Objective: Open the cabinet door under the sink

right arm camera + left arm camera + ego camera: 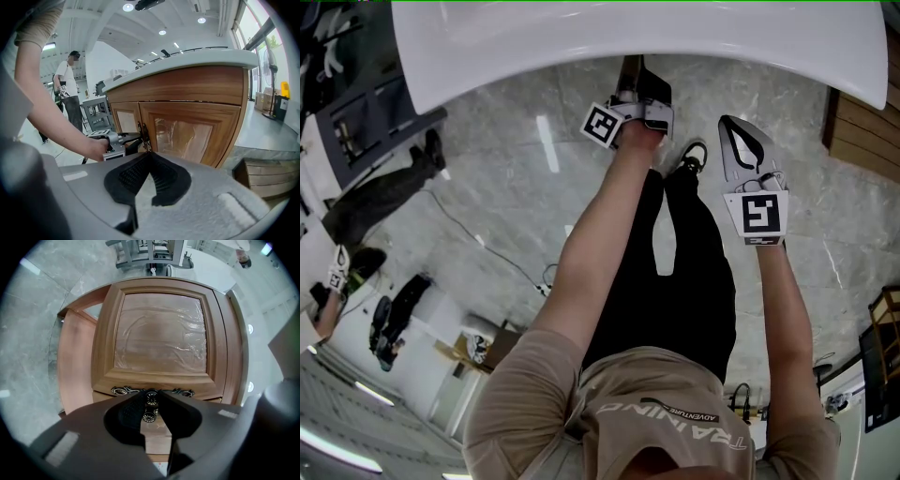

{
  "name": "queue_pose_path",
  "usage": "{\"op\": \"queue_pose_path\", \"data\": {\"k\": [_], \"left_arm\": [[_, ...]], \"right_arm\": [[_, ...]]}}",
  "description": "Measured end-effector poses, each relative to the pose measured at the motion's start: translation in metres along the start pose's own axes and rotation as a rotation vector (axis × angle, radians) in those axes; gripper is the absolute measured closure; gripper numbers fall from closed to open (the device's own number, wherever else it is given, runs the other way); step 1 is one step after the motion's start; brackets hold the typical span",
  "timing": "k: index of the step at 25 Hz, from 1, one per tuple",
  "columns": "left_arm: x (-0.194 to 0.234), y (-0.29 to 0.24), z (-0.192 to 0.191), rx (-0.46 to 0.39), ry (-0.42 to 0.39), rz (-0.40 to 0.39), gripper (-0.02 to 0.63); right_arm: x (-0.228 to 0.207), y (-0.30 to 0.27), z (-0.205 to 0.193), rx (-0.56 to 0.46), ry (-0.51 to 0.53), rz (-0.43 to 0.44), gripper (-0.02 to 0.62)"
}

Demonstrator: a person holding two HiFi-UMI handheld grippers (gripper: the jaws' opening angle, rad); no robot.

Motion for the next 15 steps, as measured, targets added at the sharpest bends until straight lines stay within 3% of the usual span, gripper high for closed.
{"op": "queue_pose_path", "data": {"k": [6, 15], "left_arm": [[0.002, -0.001, -0.002, -0.018, -0.019, -0.020, 0.503], [-0.003, 0.007, 0.002, 0.056, -0.030, 0.016, 0.506]], "right_arm": [[0.002, 0.001, -0.012, 0.022, 0.013, 0.009, 0.594], [0.025, 0.003, -0.020, 0.040, 0.021, 0.036, 0.594]]}}
Point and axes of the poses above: the fingertips, and each gripper's own axes: y backward along the fingers, x to its left, z out of its top, the point moved 6 cm from there along y, backward along the fingers, and after that the axes turned 14 degrees about x, right-handed, at the moved point
